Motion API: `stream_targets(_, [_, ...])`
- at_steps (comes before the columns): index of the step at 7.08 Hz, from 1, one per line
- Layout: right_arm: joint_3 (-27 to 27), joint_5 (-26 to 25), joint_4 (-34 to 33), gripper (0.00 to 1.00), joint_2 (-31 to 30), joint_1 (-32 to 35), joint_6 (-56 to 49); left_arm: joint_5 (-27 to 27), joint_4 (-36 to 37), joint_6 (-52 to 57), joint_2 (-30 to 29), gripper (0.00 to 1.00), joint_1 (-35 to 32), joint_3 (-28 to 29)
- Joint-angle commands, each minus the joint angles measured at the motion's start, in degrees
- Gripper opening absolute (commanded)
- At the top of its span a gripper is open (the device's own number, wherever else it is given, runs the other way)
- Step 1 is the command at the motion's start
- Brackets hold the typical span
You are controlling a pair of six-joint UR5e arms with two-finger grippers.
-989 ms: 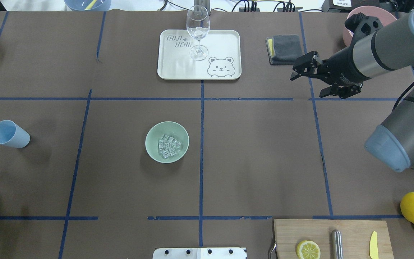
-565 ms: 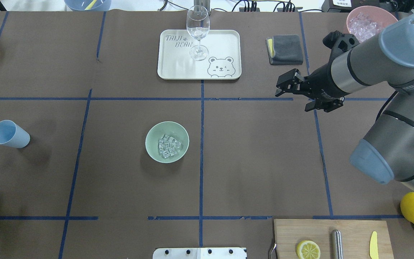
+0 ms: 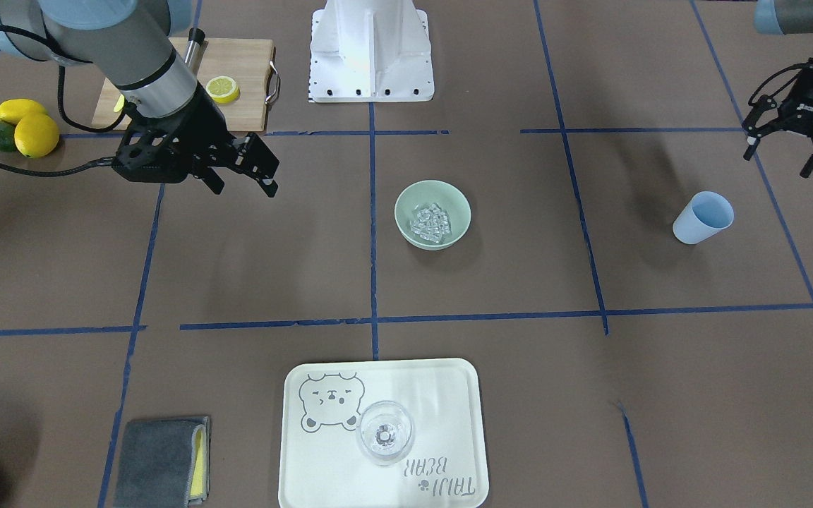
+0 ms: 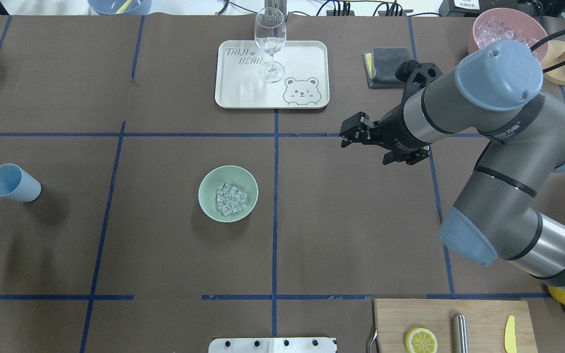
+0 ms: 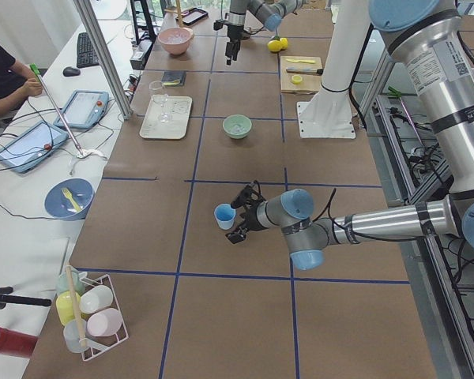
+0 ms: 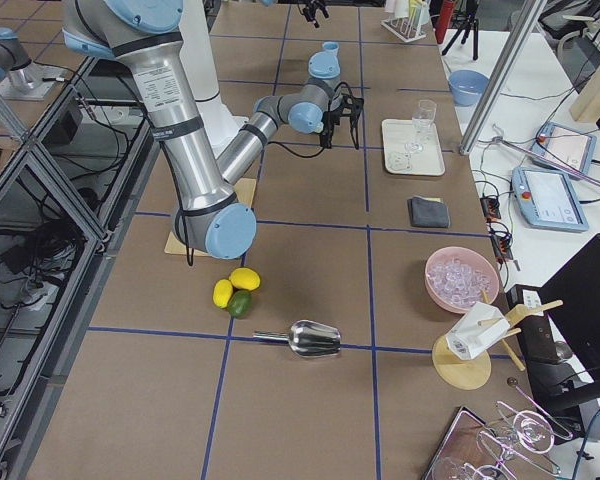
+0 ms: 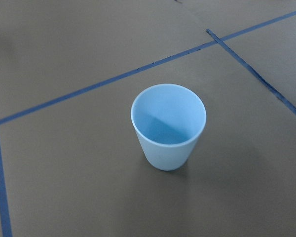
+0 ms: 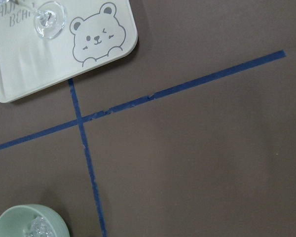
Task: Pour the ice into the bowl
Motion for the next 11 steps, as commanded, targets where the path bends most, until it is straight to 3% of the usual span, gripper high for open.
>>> stream_targets(1, [-3.1, -4.9, -0.3, 1.00, 4.0, -4.1, 0.5, -4.6, 19.2, 4.3, -9.6, 1.00, -7.9, 0.0])
stream_targets(3, [-6.5, -7.5, -1.0, 1.00, 8.4, -7.6, 0.7, -19.7, 37.8, 4.5, -17.6, 1.00, -18.4, -0.2])
stream_targets(4, [-9.0, -10.4, -1.0, 1.00, 10.3, -10.6, 1.8, -22.5, 44.4, 4.6, -19.3, 1.00, -20.1, -0.6])
stream_targets(6, [-20.8, -14.7, -0.5, 1.00, 18.9, -15.4, 3.7, -21.5, 45.0, 3.9, -18.0, 1.00, -20.5, -0.3])
stream_targets(8, [-26.0, -15.1, -0.7, 1.00, 23.2, -16.4, 3.7, -17.6, 45.0, 4.0, -17.7, 1.00, -20.4, 0.3])
stream_targets(11, [-29.1, -15.1, -0.7, 0.78, 23.6, -17.1, 3.3, -17.6, 44.9, 3.9, -17.6, 1.00, -20.5, -0.4])
